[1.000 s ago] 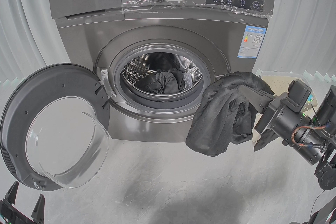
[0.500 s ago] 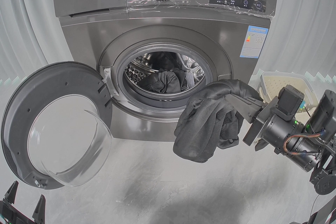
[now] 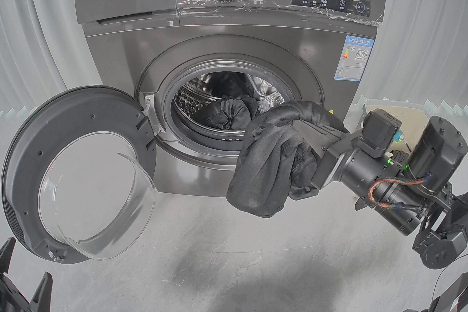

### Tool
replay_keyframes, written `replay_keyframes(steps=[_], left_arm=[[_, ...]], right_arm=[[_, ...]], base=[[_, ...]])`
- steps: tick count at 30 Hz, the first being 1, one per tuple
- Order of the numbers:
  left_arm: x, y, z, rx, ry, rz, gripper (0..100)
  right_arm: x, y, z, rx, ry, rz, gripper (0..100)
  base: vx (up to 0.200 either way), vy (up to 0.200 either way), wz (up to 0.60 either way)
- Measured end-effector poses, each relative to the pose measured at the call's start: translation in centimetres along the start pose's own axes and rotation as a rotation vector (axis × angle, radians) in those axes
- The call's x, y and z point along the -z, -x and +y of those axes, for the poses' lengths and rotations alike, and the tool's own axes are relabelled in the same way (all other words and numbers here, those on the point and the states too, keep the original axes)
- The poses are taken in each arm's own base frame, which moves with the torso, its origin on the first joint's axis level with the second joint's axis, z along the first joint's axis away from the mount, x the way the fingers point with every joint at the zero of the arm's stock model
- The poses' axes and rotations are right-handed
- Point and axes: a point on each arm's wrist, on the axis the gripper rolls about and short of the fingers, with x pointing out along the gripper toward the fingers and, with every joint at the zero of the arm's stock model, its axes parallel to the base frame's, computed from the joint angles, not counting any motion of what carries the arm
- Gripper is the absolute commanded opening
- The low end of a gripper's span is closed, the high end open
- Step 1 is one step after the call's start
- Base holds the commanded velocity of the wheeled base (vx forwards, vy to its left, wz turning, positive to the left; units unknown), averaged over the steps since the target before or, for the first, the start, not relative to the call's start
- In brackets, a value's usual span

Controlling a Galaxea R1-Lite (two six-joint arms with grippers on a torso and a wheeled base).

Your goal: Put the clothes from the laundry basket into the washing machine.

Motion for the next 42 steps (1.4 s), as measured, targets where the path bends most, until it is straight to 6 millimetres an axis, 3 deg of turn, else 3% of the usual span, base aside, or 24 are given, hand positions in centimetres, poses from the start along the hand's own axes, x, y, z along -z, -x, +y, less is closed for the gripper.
replay_keyframes(steps=[8,16,32,42], left_arm=[[-2.9,-2.5,-0.1,0.209,0.044,0.081,100],[-4.6,-8.2,0.6,0.359,0.069,0.148,100],[-1.1,-18.4,-1.1,0.599,0.108,0.37,100],[1.7,-22.7,-2.1,0.694,0.142,0.456,100]], right_arm=[[0.5,-2.4,1.6,0.026,-0.06,-0.02,0],[1.0,-4.5,2.8,0.017,-0.106,-0.043,0],[1.3,-6.2,3.9,-0.008,-0.139,-0.083,0],[1.3,-6.0,4.0,-0.026,-0.141,-0.086,0]], base=[[0.0,0.0,0.0],[0.0,0.0,0.0],[0.0,0.0,0.0],[0.0,0.0,0.0]])
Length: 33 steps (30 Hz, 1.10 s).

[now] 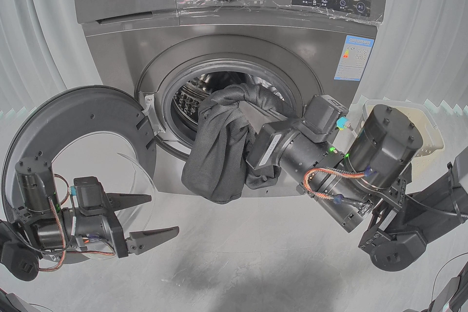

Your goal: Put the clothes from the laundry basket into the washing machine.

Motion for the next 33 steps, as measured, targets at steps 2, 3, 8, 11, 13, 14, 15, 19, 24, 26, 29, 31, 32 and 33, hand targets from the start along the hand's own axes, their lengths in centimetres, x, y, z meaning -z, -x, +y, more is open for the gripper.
replay_keyframes(steps=[2,3,8,11,13,14,15,19,24,26,29,31,32,33], left_arm=[[0.1,-0.8,0.5,0.005,0.009,0.015,100],[0.1,-1.1,0.6,0.007,0.013,0.021,100],[0.5,-2.5,1.4,0.015,0.034,0.052,100],[0.6,-3.3,1.9,0.017,0.045,0.061,100],[0.7,-3.9,2.2,0.018,0.047,0.063,100],[0.7,-4.2,2.3,0.02,0.046,0.059,100],[0.8,-4.4,2.5,0.021,0.044,0.056,100],[1.1,-5.8,3.1,0.03,0.033,0.035,100],[1.6,-7.6,3.8,0.042,0.045,0.013,100],[1.8,-8.3,4.1,0.047,0.063,0.018,100],[1.9,-9.3,4.4,0.053,0.072,0.019,100],[2.0,-9.7,4.6,0.056,0.075,0.02,100],[2.0,-10.0,4.7,0.058,0.074,0.019,100],[2.0,-10.1,4.7,0.06,0.075,0.018,100]], right_arm=[[0.0,0.1,0.0,-0.007,0.0,-0.002,0],[0.0,0.2,0.0,-0.008,0.001,-0.002,0],[0.0,0.5,0.0,-0.011,0.003,0.0,0],[-0.1,0.6,0.1,-0.017,0.0,-0.005,0],[-0.1,0.7,0.2,-0.019,0.0,-0.005,0],[-0.1,0.8,0.3,-0.022,0.0,-0.005,0],[-0.2,0.8,0.4,-0.024,-0.001,-0.006,0],[-0.2,0.9,0.7,-0.034,-0.003,-0.005,0],[-0.2,1.0,1.0,-0.043,-0.005,-0.006,0],[-0.2,1.1,1.1,-0.045,-0.006,-0.005,0],[-0.2,1.1,1.3,-0.05,-0.007,-0.004,0],[-0.2,1.1,1.3,-0.051,-0.007,-0.004,0],[-0.2,1.1,1.3,-0.052,-0.007,-0.004,0],[-0.2,1.1,1.3,-0.052,-0.007,-0.004,0]], base=[[0.0,0.0,0.0],[0.0,0.0,0.0],[0.0,0.0,0.0],[0.0,0.0,0.0],[0.0,0.0,0.0],[0.0,0.0,0.0],[0.0,0.0,0.0],[0.0,0.0,0.0],[0.0,0.0,0.0],[0.0,0.0,0.0],[0.0,0.0,0.0],[0.0,0.0,0.0],[0.0,0.0,0.0],[0.0,0.0,0.0]])
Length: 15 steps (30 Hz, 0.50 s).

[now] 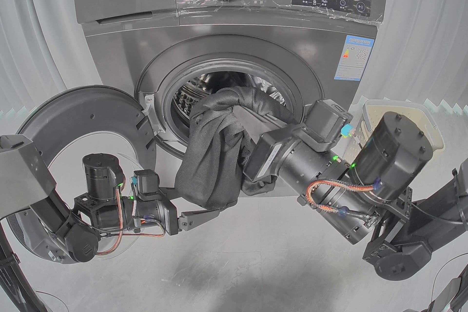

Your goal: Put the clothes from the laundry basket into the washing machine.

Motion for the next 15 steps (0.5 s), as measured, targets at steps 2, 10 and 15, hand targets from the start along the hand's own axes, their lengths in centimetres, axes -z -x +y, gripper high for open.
replay_keyframes(steps=[2,10,15], left_arm=[[-0.1,-0.2,-0.1,0.007,0.012,-0.007,100],[-0.9,-0.8,-1.2,0.057,0.026,-0.089,100],[-0.9,-1.0,-1.8,0.071,0.026,-0.094,100]], right_arm=[[0.0,0.0,0.0,-0.001,0.0,0.001,0],[0.0,0.0,0.0,0.0,0.0,-0.002,0],[0.0,0.0,0.0,0.001,0.001,-0.002,0]], base=[[0.0,0.0,0.0],[0.0,0.0,0.0],[0.0,0.0,0.0]])
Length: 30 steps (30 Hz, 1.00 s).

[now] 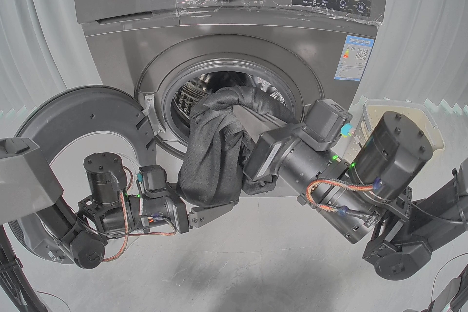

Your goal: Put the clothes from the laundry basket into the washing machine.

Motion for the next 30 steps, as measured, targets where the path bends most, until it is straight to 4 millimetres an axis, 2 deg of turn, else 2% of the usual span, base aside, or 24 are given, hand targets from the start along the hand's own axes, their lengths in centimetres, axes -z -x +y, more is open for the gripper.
replay_keyframes(steps=[12,13,30], left_arm=[[0.6,0.4,-0.5,-0.004,-0.028,0.014,100],[0.6,0.4,-0.5,-0.003,-0.037,0.009,0],[0.1,-0.3,-1.3,-0.018,-0.101,-0.074,0]], right_arm=[[0.0,-0.2,-0.4,0.012,0.004,-0.002,0],[0.0,-0.2,-0.4,0.012,0.004,-0.002,0],[0.3,-0.1,-0.6,0.018,0.006,0.007,0]], base=[[0.0,0.0,0.0],[0.0,0.0,0.0],[0.0,0.0,0.0]])
